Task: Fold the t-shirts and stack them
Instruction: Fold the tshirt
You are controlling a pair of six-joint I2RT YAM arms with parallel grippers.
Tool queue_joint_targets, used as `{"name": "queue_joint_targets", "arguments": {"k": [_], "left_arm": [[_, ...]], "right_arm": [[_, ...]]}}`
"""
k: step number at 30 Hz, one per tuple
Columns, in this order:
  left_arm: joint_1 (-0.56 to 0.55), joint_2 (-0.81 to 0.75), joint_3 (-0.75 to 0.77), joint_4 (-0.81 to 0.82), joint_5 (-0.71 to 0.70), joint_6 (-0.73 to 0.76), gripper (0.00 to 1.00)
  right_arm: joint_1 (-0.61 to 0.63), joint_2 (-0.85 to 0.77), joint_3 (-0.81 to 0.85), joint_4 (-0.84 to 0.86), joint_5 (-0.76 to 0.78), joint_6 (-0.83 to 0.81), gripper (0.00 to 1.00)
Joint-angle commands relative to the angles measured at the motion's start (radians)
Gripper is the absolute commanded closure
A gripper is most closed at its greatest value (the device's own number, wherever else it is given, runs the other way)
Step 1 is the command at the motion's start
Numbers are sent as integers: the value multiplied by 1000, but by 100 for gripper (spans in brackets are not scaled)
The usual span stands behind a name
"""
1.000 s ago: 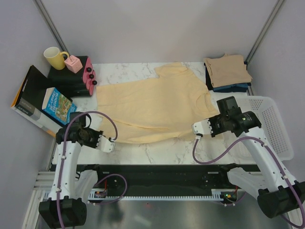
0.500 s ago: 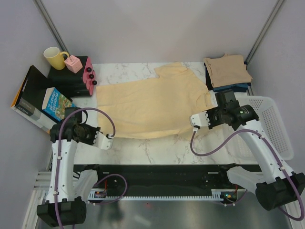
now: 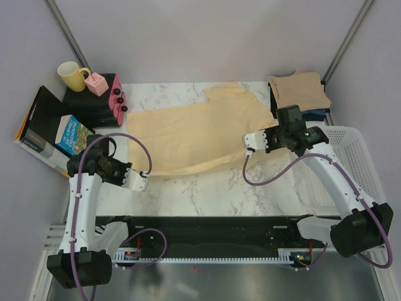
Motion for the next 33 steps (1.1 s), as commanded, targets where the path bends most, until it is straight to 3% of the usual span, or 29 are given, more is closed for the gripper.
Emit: {"name": "queue_joint_targets", "arguments": {"k": [1, 9, 19, 33], "left_arm": [[1, 17, -34, 87, -17, 54, 98], [-1, 83, -117, 319, -43, 14, 98], [1, 174, -156, 486, -64, -19, 98], [1, 283, -145, 566, -93, -50, 98]], "right_arm": [[1, 60, 14, 112, 8, 23, 100], [-1, 129, -4, 207, 11, 14, 100], [-1, 190, -13, 264, 23, 10, 100], [-1, 316, 33, 374, 31, 21, 100]]}}
